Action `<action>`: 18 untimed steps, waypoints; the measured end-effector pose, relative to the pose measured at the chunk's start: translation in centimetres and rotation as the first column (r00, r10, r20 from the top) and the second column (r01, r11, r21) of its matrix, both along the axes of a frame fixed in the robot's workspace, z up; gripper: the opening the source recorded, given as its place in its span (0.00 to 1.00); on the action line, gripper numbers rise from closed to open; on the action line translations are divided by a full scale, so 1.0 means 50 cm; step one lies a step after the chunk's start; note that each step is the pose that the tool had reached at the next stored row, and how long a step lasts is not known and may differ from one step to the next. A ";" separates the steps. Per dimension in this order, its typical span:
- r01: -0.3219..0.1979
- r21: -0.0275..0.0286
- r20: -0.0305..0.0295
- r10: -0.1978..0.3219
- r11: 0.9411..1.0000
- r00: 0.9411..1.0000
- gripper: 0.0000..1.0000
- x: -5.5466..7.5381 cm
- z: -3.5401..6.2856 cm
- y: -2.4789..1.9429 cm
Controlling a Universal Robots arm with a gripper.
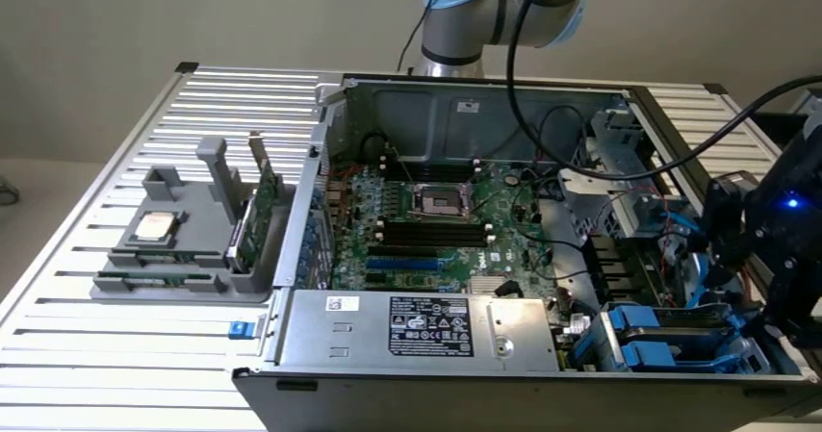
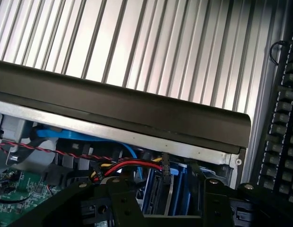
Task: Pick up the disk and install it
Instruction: 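Insert the first disk wire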
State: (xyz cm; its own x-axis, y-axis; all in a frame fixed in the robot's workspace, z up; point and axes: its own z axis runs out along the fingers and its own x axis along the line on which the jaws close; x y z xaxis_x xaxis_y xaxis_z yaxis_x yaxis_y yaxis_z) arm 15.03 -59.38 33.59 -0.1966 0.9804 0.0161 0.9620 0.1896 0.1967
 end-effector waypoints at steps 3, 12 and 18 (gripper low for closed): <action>0.009 0.000 -0.009 -0.009 1.000 1.000 0.42 0.000 0.000 0.0028; 0.040 -0.001 -0.039 -0.040 0.999 0.998 0.19 0.001 0.000 0.0098; 0.048 -0.001 -0.041 -0.048 0.999 0.998 0.19 0.000 0.001 0.0190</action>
State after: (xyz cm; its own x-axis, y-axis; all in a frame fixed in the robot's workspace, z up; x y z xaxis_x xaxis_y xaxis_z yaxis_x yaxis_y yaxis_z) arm 15.04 -58.43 33.63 -0.1487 0.9886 0.0233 0.9772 0.1433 0.1570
